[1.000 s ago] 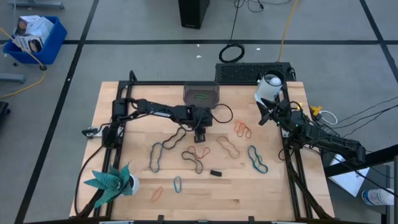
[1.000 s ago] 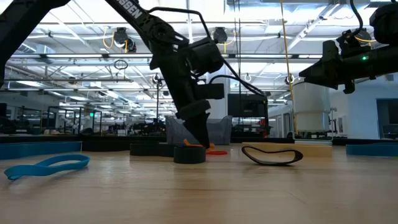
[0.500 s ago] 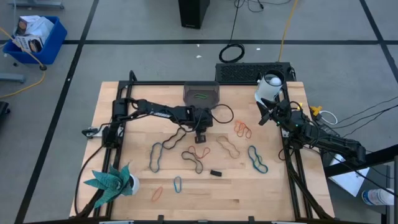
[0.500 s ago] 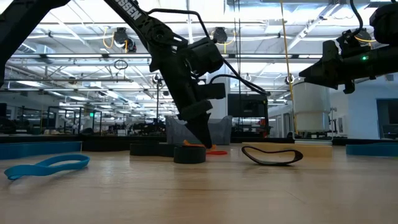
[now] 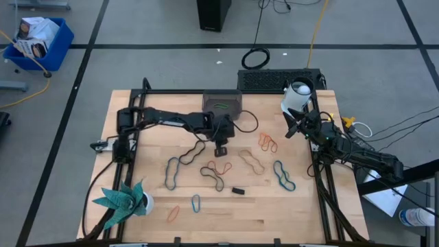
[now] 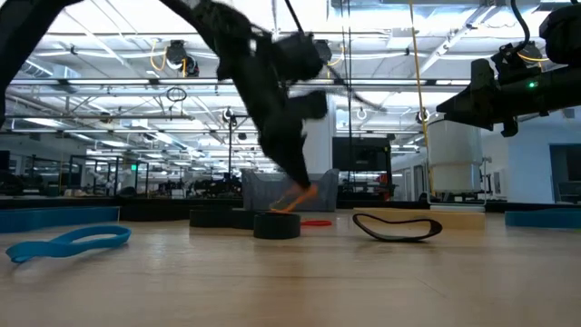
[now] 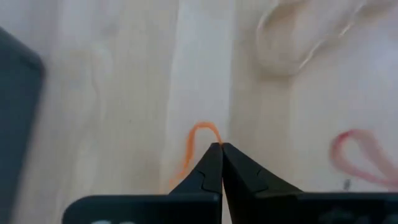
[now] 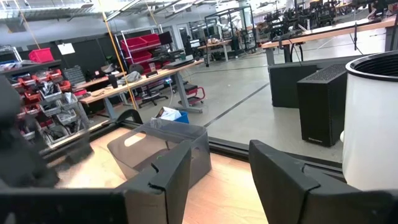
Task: Pick and place rubber bands into bin
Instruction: Put the top left orange rubber band into the black bin
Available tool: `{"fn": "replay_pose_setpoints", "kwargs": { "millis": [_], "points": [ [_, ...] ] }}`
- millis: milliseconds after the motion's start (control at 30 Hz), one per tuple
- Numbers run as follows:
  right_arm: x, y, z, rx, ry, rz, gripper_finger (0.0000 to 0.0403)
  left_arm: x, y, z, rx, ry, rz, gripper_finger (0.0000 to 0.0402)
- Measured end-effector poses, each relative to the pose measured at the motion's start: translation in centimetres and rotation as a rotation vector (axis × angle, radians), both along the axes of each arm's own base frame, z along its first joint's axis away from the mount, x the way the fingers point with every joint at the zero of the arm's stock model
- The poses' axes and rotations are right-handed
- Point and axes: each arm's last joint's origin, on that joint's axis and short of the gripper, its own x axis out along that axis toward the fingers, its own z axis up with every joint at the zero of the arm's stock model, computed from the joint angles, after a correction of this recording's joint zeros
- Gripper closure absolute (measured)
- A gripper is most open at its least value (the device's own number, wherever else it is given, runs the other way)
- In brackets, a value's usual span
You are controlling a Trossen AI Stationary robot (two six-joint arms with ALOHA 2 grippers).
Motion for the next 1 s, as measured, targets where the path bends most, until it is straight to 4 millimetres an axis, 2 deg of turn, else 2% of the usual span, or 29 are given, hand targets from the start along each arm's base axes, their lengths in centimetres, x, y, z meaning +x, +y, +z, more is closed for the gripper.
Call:
{"fn": "replay_pose_setpoints", "kwargs": {
  "millis": [100, 333, 433, 533, 600, 800, 900, 1000],
  "points": [
    [0.0, 0.0, 0.0, 0.001, 0.002, -0.001, 0.0248, -1.0, -0.1, 3.3, 0.012, -0.052, -0.004, 0.0398],
    [0.1, 0.0, -0.1, 0.004, 0.02, -0.001, 0.0248, -4.8, -0.1, 13.1, 0.092, -0.353, 0.039, 0.0398],
    [0.1, -0.1, -0.2, 0.005, 0.021, -0.002, 0.0248, -6.9, 0.2, 16.7, 0.142, -0.481, 0.08, 0.0395],
    [0.1, -0.1, -0.2, 0.005, 0.022, -0.002, 0.0248, -8.8, 0.2, 19.3, 0.17, -0.577, 0.098, 0.0398],
    [0.1, -0.1, -0.2, 0.005, 0.022, -0.002, 0.0248, -9.7, 0.4, 20.2, 0.183, -0.604, 0.112, 0.0397],
    [0.1, -0.1, -0.2, 0.008, 0.018, -0.004, 0.0248, -10.1, 1.7, 20.2, 0.259, -0.584, 0.185, 0.0398],
    [0.1, -0.1, -0.2, 0.008, 0.017, -0.004, 0.0248, -9.3, 3.1, 19.2, 0.274, -0.56, 0.238, 0.0399],
    [0.1, -0.1, -0.1, 0.009, 0.015, -0.005, 0.0248, -8.2, 4.5, 17.4, 0.261, -0.505, 0.277, 0.0397]
  ]
}}
